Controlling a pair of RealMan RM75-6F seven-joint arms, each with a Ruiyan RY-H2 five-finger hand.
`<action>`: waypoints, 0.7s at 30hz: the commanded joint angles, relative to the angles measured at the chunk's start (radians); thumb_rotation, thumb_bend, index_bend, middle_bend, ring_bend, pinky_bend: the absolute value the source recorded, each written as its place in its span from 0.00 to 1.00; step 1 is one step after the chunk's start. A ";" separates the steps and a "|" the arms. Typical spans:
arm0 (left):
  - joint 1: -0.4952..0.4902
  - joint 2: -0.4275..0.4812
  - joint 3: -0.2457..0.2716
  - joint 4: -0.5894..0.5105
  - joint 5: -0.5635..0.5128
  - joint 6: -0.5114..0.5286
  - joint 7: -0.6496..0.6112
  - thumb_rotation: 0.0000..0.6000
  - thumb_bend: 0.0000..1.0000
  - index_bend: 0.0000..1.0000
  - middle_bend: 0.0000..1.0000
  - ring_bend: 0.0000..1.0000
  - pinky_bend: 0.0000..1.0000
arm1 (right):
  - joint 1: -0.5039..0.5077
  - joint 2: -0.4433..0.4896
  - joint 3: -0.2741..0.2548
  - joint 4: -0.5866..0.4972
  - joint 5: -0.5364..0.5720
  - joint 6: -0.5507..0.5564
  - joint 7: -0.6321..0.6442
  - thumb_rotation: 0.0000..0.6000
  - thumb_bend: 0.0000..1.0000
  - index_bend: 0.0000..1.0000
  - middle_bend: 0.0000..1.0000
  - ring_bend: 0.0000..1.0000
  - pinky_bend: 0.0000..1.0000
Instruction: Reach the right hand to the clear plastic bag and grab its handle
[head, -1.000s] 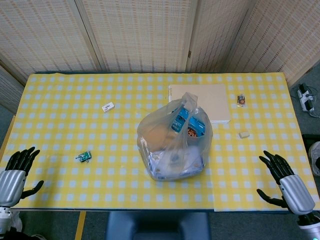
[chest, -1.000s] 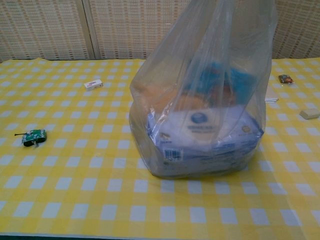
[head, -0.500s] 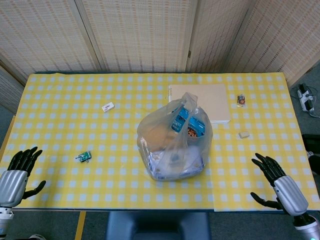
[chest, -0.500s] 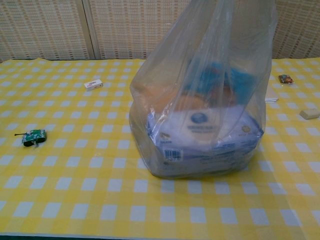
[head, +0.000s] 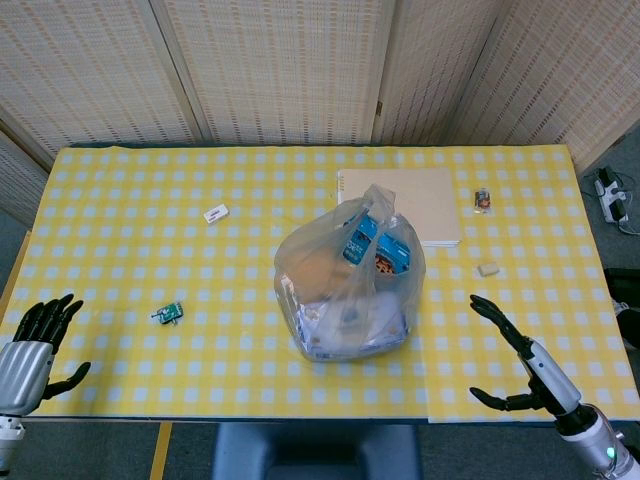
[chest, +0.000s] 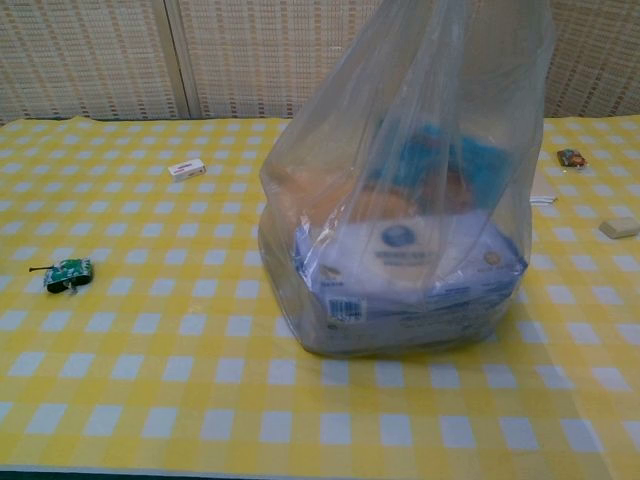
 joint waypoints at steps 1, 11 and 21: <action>0.003 0.005 -0.002 0.002 0.000 0.008 -0.012 1.00 0.31 0.09 0.08 0.05 0.00 | 0.097 -0.023 0.015 -0.050 0.032 -0.032 0.242 1.00 0.30 0.00 0.00 0.00 0.00; 0.014 0.020 -0.001 0.009 0.011 0.033 -0.055 1.00 0.31 0.09 0.08 0.05 0.00 | 0.210 -0.026 0.049 -0.080 0.094 -0.129 0.440 1.00 0.30 0.00 0.00 0.00 0.00; 0.023 0.031 -0.003 0.014 0.016 0.053 -0.087 1.00 0.31 0.09 0.08 0.05 0.00 | 0.268 -0.041 0.075 -0.090 0.146 -0.206 0.452 1.00 0.30 0.00 0.00 0.00 0.00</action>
